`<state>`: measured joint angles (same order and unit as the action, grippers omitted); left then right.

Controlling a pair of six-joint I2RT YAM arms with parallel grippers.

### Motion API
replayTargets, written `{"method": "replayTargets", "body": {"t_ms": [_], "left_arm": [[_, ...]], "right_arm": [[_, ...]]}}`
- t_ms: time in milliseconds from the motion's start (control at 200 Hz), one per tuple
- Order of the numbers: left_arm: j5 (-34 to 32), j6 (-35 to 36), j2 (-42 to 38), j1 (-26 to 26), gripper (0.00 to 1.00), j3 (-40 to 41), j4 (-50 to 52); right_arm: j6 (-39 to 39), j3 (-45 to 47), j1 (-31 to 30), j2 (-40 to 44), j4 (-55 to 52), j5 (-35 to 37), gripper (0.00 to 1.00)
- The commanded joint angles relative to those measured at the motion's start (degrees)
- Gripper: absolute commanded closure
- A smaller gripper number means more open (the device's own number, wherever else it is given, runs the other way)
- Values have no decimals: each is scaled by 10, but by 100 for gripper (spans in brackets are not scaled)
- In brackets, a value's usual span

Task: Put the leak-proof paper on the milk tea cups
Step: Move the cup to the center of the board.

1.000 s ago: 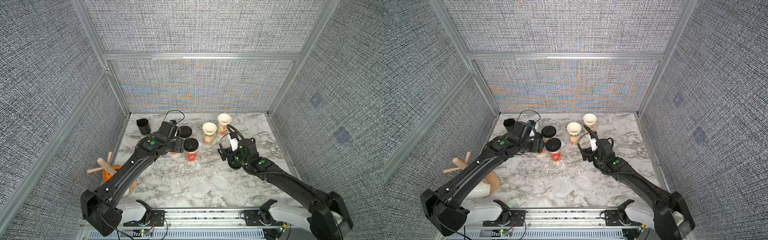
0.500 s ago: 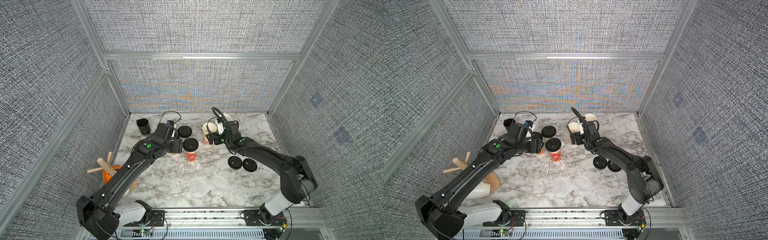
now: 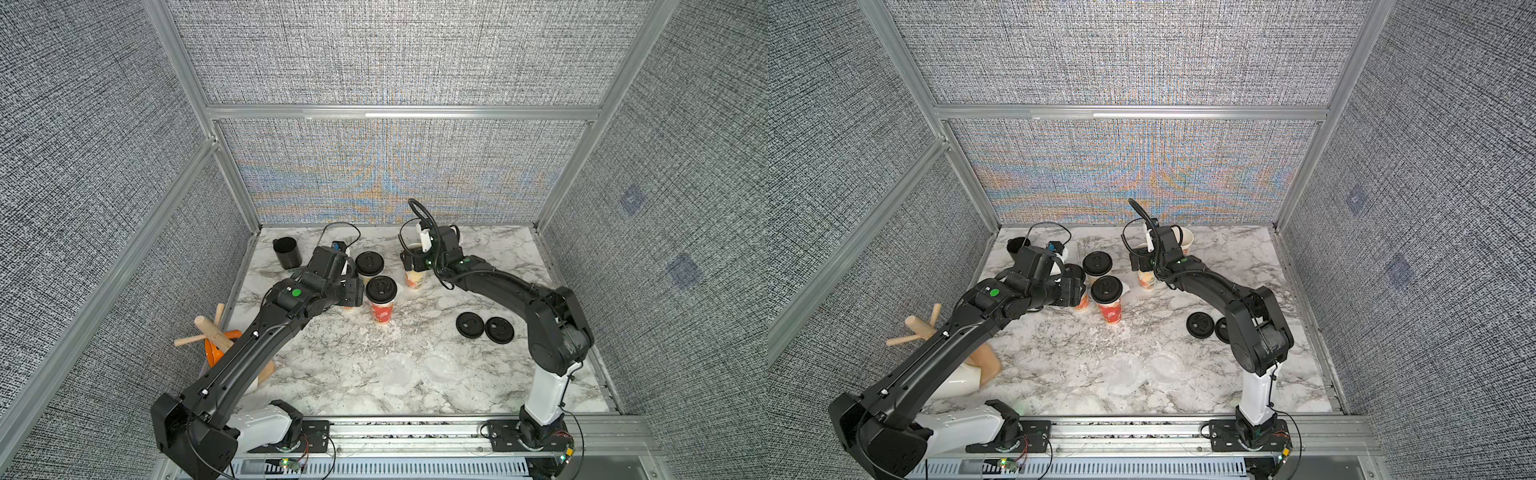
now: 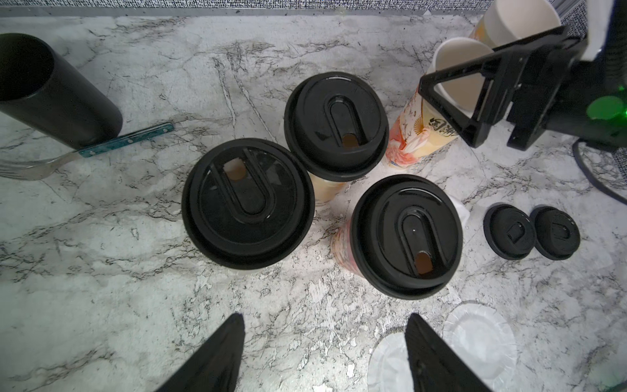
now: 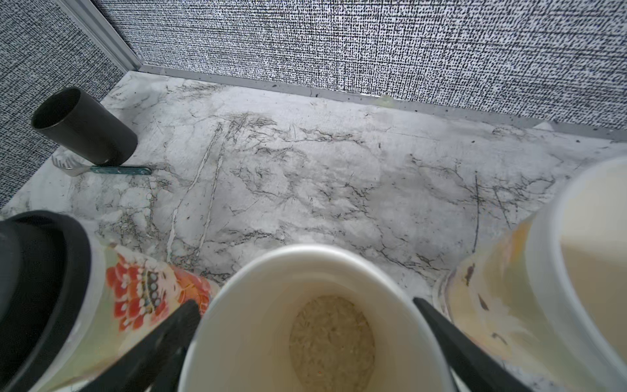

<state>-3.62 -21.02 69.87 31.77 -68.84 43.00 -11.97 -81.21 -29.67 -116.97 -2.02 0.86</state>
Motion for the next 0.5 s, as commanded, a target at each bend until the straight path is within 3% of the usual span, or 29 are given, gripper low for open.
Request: {"method": "replayTargets", "body": {"t_ms": [0,210,495], "left_arm": [[-8,4,-1,0,24,-2,4],[-8,8,0,0,23,-3,7],[-15,9,-8,0,23,-1,12]], "right_arm": [[8,-11,-1,-7,-20,5,2],[8,7,0,1,-20,1,3],[14,8,-5,9,-19,0,15]]}}
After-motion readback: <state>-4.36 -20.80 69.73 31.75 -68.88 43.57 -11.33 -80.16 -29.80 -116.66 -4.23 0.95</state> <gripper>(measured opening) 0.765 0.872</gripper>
